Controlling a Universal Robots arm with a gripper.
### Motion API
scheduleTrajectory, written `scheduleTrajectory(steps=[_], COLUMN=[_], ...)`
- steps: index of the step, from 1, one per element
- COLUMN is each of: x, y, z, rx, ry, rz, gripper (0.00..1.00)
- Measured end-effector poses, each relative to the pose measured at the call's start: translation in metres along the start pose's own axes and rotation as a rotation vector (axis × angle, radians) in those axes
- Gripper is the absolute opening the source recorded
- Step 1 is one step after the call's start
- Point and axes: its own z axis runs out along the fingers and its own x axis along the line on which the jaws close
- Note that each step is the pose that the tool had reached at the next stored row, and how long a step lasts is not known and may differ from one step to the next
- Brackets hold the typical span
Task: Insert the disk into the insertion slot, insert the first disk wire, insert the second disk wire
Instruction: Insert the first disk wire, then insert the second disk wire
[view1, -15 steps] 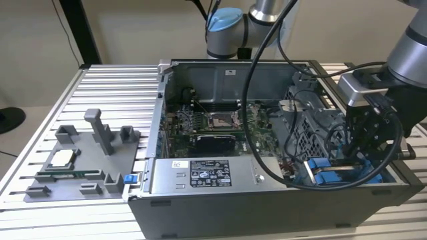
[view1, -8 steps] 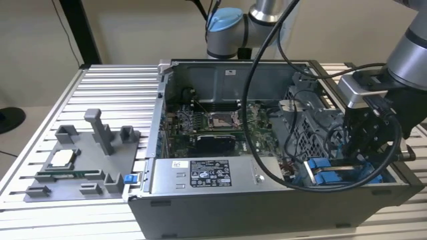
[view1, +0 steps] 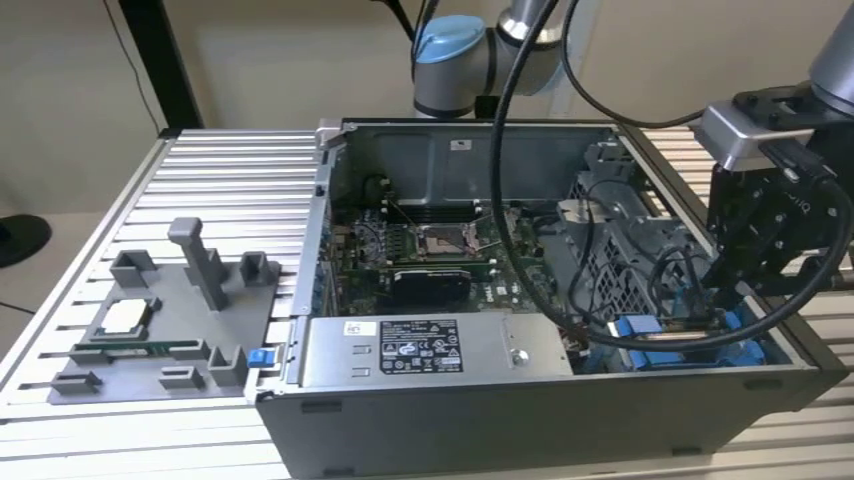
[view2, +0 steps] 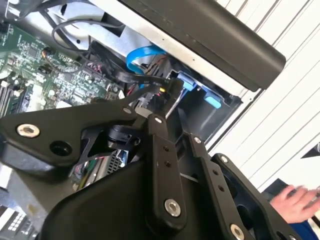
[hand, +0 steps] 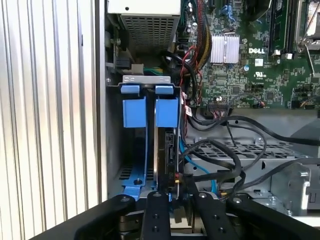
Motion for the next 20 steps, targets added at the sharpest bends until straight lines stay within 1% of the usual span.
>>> scheduleTrajectory(steps=[4, 6, 7, 9, 12, 13, 14, 16, 20], x=[-0.0001, -0.0001, -0.0001, -0.0002, -0.0002, -0.0003, -0.0003, -0.0004, -0.0005], y=[-0.0001, -0.0015, -0.0034, -0.0084, -0.0131, -0.0158, -0.0172, -0.0200, -0.0265], z=[-0.0001, -0.0003, -0.0001, 0.0001, 0.0001, -0.0002, -0.0003, -0.0004, -0.0003], rx=[0.0002, -0.0010, -0.0043, -0.0172, -0.0350, -0.0453, -0.0497, -0.0549, -0.0616], ry=[0.0001, 0.0005, 0.0004, 0.0004, 0.0006, 0.0008, 0.0008, 0.0003, -0.0011], rz=[0.000, 0.000, 0.000, 0.000, -0.001, -0.003, -0.004, -0.008, -0.017], gripper=[1.00, 1.00, 1.00, 1.00, 1.00, 1.00, 1.00, 1.00, 1.00])
